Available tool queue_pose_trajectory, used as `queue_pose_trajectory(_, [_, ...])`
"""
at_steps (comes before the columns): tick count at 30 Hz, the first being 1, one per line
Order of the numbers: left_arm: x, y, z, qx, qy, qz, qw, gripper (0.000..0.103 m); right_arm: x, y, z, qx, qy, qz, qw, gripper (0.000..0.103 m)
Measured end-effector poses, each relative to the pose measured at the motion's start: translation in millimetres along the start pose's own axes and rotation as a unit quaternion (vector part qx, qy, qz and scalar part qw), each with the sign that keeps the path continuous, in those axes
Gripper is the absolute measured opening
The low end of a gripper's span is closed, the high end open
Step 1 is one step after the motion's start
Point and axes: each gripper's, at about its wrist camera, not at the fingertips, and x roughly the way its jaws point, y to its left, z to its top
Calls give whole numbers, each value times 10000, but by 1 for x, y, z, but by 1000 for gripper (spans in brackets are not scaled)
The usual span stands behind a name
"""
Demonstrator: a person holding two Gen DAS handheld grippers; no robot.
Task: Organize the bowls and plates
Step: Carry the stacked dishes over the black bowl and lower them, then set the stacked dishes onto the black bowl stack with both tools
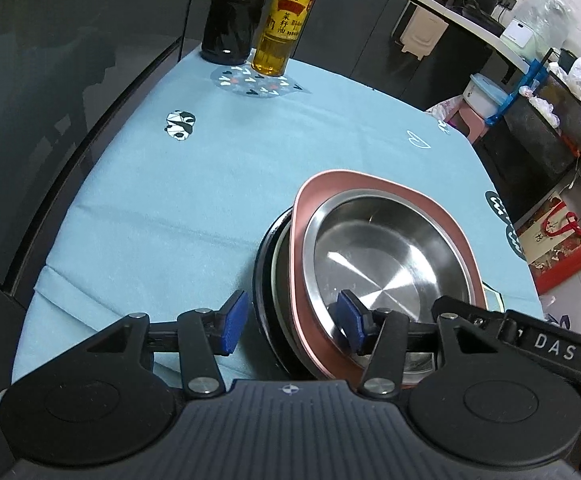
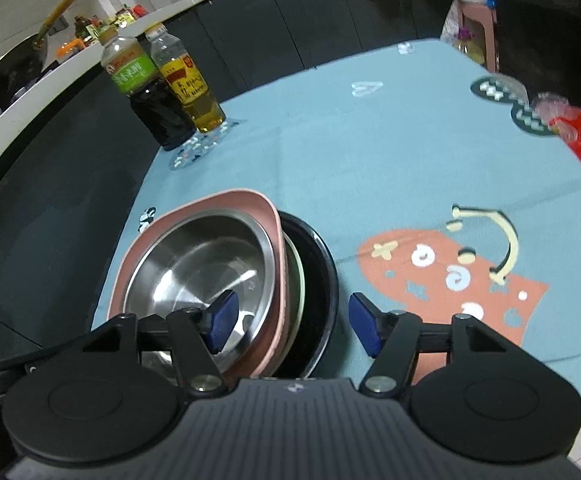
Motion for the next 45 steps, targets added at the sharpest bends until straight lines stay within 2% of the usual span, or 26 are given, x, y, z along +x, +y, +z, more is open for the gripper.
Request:
queue_pose_trajectory(12, [4,5,1,-109,-79,-33,9999,59,12,-3,1,126,221,158,9996,61])
queue_pose_trajectory(17, [7,9,0,-235,-108,-85,9996,69,12,-2,-1,77,202,211,9995,61])
queue_pose_trajectory(19, [10,12,1,-304,-67,-222,9993,69,13,-1,-1,32,188,212,9996,61])
queue_pose_trajectory(22, [13,11,0,-247,79,-646,9976,61,14,1,0,-17,154,188,9997,61])
queue_pose_trajectory(25, [10,3,-3,-34,-74,-504,9987,60,13,3,-1,-129,90,149,9998,59])
queue_pose_trajectory(32, [6,-2,-2,71,-257,-483,9985,59,9,2,3,-225,-56,110,9997,57])
queue_pose_trajectory(45, [13,-11,12,168,-312,-488,9982,59,13,-1,21,-246,-127,115,9996,57])
